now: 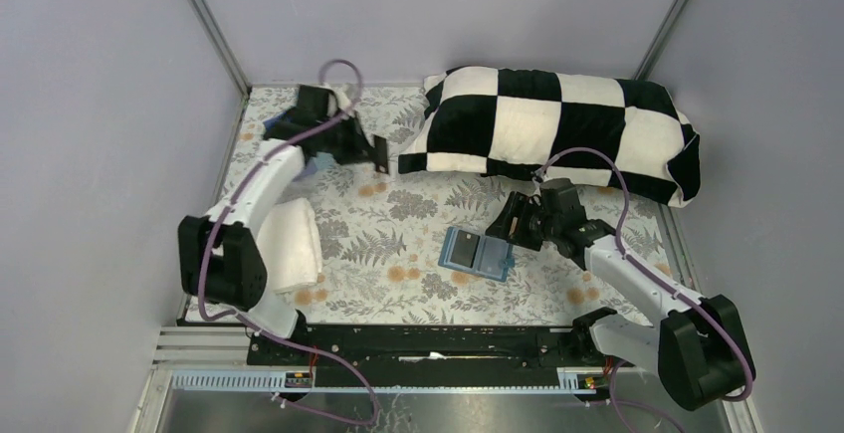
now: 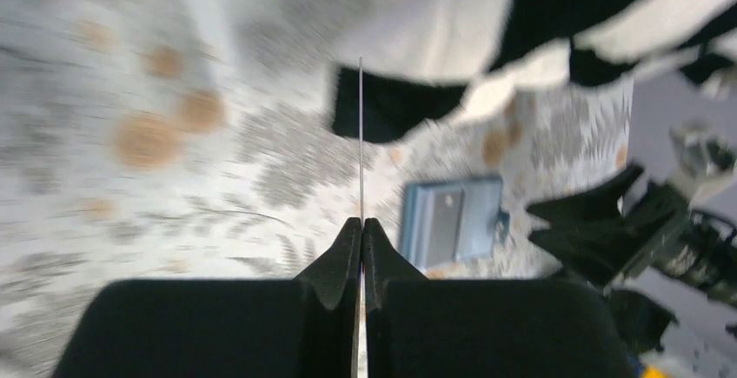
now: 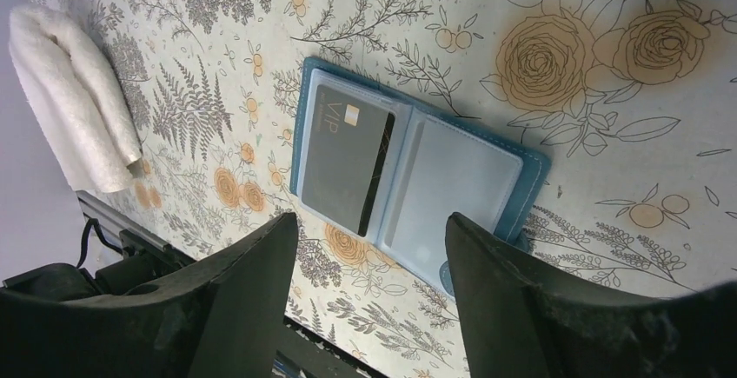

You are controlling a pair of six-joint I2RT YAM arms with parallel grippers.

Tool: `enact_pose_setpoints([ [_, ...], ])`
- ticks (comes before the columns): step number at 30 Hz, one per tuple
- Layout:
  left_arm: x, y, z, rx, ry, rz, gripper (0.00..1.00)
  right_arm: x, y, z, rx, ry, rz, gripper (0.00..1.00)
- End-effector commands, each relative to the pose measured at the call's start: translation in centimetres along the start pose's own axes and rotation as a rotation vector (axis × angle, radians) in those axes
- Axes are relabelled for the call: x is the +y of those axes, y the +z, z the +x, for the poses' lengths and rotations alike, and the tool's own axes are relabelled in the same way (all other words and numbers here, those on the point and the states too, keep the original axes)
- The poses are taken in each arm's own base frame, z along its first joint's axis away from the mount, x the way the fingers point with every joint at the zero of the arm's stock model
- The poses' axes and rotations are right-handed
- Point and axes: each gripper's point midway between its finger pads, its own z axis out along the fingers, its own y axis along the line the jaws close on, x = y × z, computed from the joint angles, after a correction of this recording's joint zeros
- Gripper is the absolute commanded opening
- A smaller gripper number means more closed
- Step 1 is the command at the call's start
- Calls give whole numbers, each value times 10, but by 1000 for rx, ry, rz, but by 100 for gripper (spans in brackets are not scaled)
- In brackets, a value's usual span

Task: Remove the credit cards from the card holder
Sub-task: Place the credit card in the storage box.

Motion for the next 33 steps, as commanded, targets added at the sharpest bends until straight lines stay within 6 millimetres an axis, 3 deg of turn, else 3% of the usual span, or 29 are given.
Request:
enact_pose_setpoints([
  [1, 48, -66, -47, -138, -18, -108, 0, 0, 0, -7, 0, -18, 26, 71],
  [6, 110, -106, -87, -288, -134, -191, 0, -1, 6, -4, 34, -21, 28, 71],
  [13, 170, -120, -125, -374, -202, -268, 0, 1, 11, -5, 58, -30, 22, 71],
  [18, 204, -117, -141, -417, -243, -318, 0, 0, 14, -6, 65, -33, 29, 72],
  [24, 229, -116, -159, -489, -270, -341, 0, 0, 17, -5, 77, -27, 30, 72],
  [33, 264, -89, -161, -421, -315, -311, 0, 2, 20, -6, 85, -14, 25, 72],
])
